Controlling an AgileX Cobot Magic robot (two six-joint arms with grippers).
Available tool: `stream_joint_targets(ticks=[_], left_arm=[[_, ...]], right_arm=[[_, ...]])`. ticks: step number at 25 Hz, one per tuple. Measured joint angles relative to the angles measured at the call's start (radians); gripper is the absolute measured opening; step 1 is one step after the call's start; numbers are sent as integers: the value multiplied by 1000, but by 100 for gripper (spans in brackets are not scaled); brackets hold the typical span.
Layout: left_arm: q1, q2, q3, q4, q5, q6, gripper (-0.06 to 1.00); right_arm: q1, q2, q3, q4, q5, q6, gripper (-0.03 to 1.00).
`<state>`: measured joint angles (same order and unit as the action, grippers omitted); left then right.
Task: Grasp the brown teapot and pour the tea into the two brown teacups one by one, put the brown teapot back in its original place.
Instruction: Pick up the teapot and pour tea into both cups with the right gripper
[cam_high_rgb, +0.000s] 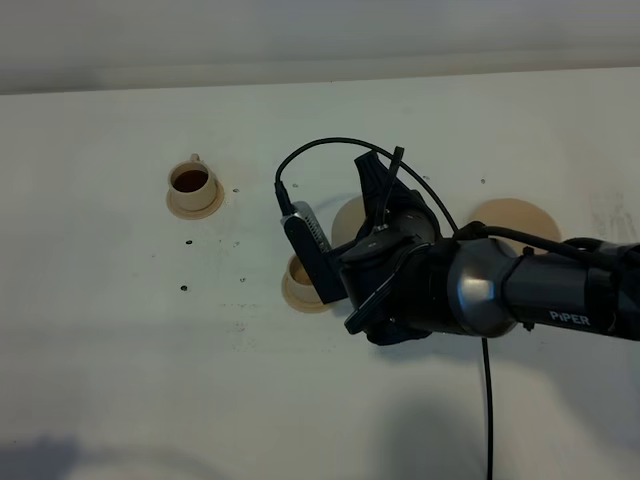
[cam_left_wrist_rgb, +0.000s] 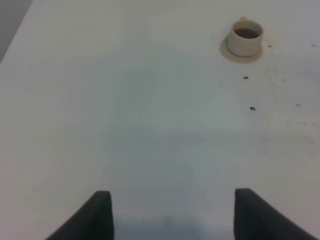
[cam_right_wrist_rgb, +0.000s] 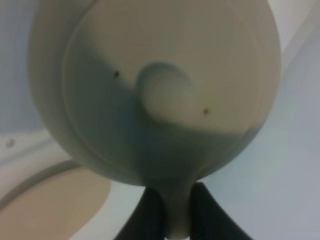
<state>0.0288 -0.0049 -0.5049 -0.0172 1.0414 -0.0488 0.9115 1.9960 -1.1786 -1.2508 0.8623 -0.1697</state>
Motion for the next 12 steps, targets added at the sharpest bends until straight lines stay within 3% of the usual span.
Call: stream_joint_targets(ticks=[12], left_arm=[[0, 0, 0, 0, 0, 0, 52]], right_arm=[[0, 0, 0, -54, 11, 17, 13]])
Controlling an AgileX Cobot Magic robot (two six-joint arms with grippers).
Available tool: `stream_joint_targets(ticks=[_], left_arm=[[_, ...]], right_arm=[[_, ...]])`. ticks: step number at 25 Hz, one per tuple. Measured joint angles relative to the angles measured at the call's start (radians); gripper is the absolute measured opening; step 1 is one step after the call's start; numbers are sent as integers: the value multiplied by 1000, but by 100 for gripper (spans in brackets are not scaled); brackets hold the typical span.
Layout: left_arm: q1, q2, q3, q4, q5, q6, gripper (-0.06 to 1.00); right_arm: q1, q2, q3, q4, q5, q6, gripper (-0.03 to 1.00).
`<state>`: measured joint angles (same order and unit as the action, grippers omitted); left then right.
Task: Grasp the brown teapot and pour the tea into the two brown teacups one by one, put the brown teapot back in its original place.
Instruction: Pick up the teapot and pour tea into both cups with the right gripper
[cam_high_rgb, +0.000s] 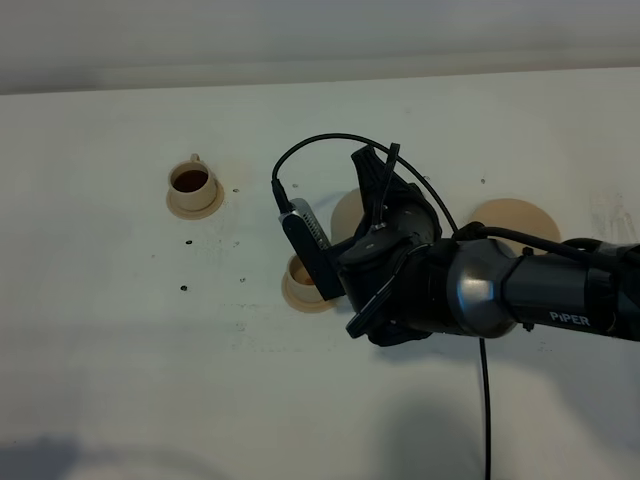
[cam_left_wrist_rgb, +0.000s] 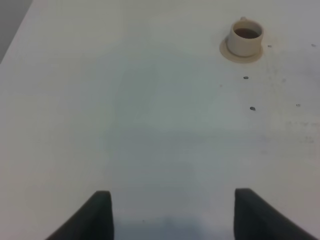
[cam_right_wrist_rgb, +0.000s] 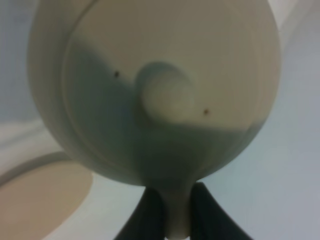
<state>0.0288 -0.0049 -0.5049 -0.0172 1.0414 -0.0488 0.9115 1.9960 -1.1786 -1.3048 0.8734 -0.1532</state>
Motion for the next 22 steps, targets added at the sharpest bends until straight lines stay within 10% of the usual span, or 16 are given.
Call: stream_joint_targets(ticks=[22], left_arm=[[0, 0, 0, 0, 0, 0, 52]], right_arm=[[0, 0, 0, -81, -35, -24, 13]])
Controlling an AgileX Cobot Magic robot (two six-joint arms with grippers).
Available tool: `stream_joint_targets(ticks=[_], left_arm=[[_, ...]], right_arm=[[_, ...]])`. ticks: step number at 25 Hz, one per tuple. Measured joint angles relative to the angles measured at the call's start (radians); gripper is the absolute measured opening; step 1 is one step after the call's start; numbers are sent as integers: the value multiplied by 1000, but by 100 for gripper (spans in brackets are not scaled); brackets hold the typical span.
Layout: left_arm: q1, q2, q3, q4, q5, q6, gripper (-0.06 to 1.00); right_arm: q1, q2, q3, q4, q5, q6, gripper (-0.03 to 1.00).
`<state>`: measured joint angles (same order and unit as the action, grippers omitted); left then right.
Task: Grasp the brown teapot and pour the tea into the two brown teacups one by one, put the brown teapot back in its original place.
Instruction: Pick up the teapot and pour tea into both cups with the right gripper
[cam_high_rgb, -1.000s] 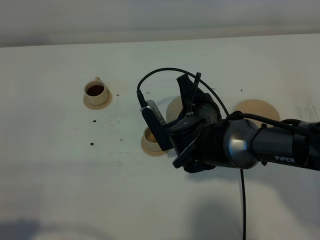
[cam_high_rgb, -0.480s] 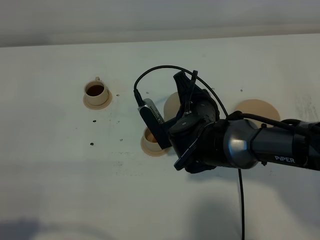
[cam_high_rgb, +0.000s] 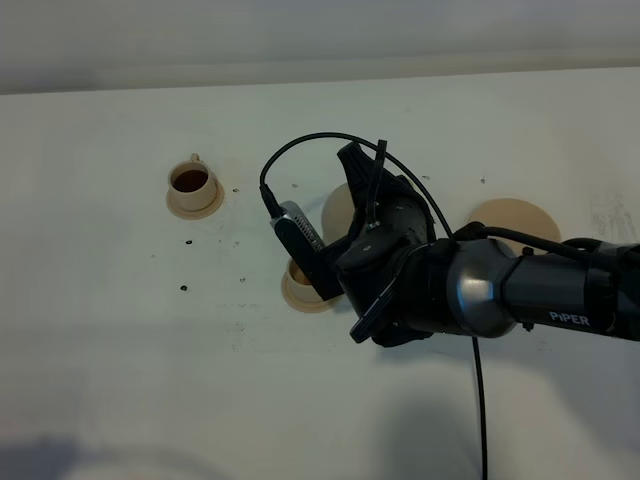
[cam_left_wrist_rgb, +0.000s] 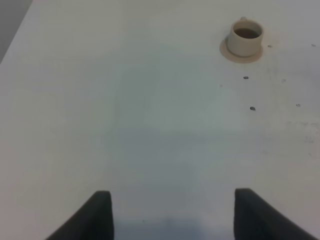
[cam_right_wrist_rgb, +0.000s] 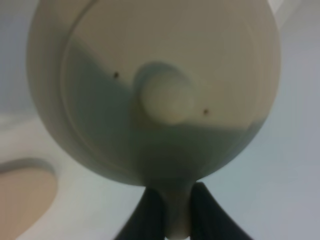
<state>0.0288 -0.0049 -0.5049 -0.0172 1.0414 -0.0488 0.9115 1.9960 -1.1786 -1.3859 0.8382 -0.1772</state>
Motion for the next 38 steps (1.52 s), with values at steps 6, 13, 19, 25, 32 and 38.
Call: stream_joint_targets(ticks=[6, 13, 19, 25, 32, 38], left_arm=[[0, 0, 0, 0, 0, 0, 52], [0, 0, 0, 0, 0, 0, 52], [0, 0, 0, 0, 0, 0, 52], [0, 0, 0, 0, 0, 0, 52], [0, 0, 0, 0, 0, 0, 52], [0, 0, 0, 0, 0, 0, 52]], right_arm=[[0, 0, 0, -32, -21, -8, 13], [0, 0, 0, -48, -26, -24, 13], [0, 0, 0, -49, -26, -43, 13], [0, 0, 0, -50, -26, -45, 13], [0, 0, 0, -50, -26, -52, 13], [0, 0, 0, -50, -25, -54, 13]])
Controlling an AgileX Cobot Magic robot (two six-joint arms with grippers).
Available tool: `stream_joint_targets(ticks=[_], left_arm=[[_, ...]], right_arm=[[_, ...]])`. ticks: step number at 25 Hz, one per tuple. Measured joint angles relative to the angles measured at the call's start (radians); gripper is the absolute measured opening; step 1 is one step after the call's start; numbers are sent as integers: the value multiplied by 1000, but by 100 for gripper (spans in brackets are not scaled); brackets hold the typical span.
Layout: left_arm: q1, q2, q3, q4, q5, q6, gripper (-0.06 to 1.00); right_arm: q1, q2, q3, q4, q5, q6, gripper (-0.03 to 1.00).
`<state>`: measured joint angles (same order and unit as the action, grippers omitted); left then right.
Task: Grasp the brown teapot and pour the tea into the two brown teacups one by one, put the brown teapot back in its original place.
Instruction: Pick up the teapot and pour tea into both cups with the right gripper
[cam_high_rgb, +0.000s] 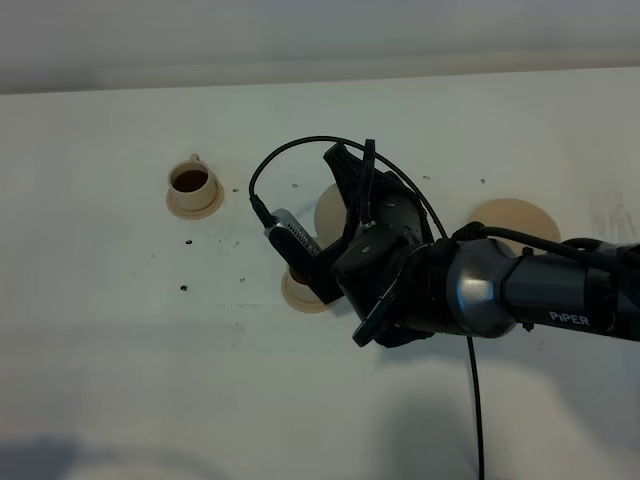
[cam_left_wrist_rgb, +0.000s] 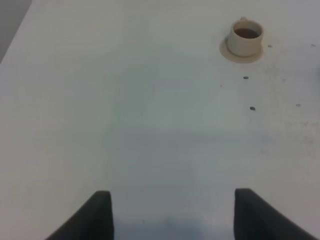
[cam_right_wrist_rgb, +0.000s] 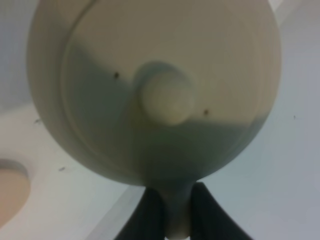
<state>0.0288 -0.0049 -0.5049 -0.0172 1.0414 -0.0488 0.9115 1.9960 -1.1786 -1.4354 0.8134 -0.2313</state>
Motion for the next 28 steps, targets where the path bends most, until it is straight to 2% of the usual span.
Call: stream_joint_targets(ticks=[18, 28], left_arm=[[0, 0, 0, 0, 0, 0, 52], [0, 0, 0, 0, 0, 0, 52]], right_arm=[[0, 0, 0, -3, 5, -29, 13], [0, 0, 0, -48, 5, -41, 13]])
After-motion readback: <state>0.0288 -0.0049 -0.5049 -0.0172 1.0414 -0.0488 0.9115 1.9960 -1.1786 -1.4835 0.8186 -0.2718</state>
